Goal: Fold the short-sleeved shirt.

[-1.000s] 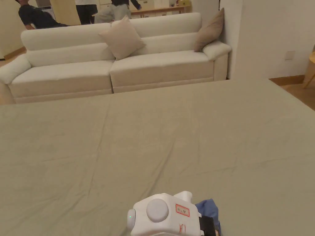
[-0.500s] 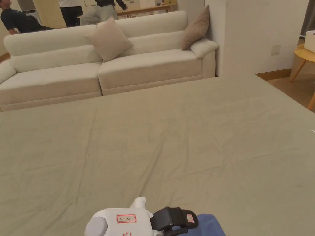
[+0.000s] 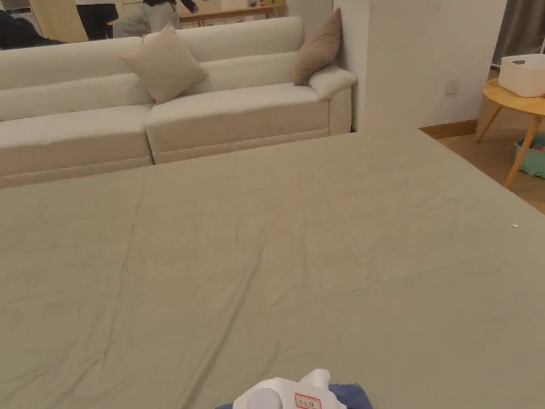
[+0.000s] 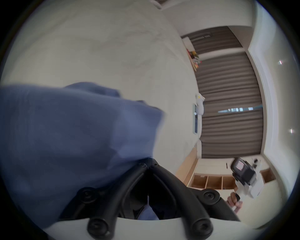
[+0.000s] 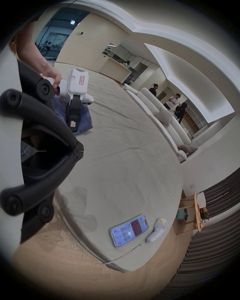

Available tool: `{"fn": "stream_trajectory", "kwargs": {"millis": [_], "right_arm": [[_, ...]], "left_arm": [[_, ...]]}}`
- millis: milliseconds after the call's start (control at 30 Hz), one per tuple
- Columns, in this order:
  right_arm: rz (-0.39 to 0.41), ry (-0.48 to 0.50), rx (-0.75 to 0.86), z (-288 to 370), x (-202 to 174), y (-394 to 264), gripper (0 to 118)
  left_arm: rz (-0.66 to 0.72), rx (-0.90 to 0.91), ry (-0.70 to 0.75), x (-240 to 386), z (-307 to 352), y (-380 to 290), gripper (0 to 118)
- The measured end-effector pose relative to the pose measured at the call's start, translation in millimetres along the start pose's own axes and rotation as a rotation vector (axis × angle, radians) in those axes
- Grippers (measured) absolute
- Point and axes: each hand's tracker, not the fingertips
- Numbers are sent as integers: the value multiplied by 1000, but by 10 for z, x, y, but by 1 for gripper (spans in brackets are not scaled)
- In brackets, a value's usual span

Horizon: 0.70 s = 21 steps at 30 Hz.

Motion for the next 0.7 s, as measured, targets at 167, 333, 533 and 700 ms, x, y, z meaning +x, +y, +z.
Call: {"fn": "stream_trajectory", "kwargs": {"millis": [167, 333, 533, 700], "right_arm": [[16, 224, -177, -814, -300, 17, 0], [-138, 576, -553, -2251, -599, -59, 0], [-98, 392, -718, -2782, -360, -117, 0], [-47, 372, -682, -2686, -336, -132, 0]], "left_arm": [[6, 224, -121, 24, 1091, -204, 0], [59, 386, 44, -401, 2020, -411, 0], [125, 395, 125, -748, 2413, -579, 0], [135, 354, 118, -854, 2357, -570, 0]]}}
